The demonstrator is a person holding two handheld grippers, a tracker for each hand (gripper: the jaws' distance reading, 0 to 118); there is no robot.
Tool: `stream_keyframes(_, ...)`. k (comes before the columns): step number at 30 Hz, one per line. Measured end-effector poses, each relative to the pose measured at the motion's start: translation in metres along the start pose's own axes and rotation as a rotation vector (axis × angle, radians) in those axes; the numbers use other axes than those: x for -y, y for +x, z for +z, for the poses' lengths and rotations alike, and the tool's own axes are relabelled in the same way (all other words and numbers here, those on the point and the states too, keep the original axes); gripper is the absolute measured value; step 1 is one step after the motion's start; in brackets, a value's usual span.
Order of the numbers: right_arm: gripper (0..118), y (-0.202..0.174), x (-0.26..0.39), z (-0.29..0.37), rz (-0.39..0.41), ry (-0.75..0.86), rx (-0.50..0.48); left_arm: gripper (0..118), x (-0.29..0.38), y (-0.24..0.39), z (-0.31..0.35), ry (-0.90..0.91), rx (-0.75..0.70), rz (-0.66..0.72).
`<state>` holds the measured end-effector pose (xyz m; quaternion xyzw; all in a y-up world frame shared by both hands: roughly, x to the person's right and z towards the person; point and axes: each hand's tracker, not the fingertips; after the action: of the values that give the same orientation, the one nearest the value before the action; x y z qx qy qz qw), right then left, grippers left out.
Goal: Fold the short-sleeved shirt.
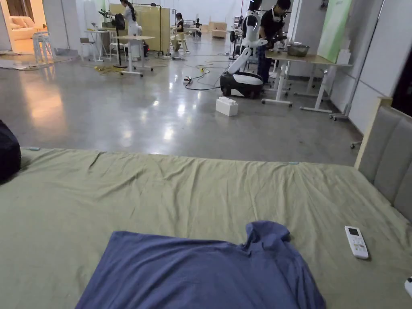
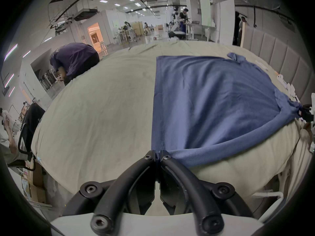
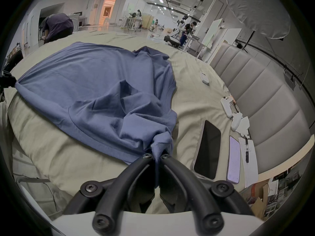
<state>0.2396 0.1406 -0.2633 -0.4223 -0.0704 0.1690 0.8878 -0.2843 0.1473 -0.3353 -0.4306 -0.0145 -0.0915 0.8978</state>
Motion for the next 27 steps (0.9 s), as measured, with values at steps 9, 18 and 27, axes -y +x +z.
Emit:
stream_keyframes(9,4,-0.008,0.001,-0.027,-0.011,-0.123,-0.006,4,0.001,0.0,-0.041,-0.144,0.001,0.004)
stream_keyframes(18,75,0.004,-0.014,-0.015,-0.115,-0.157,0.061,28,-0.01,-0.015,-0.038,-0.152,0.003,0.071)
stream_keyframes(27,94,0.018,-0.074,0.029,-0.363,0.304,0.049,62,-0.079,0.012,0.015,0.273,0.023,0.199)
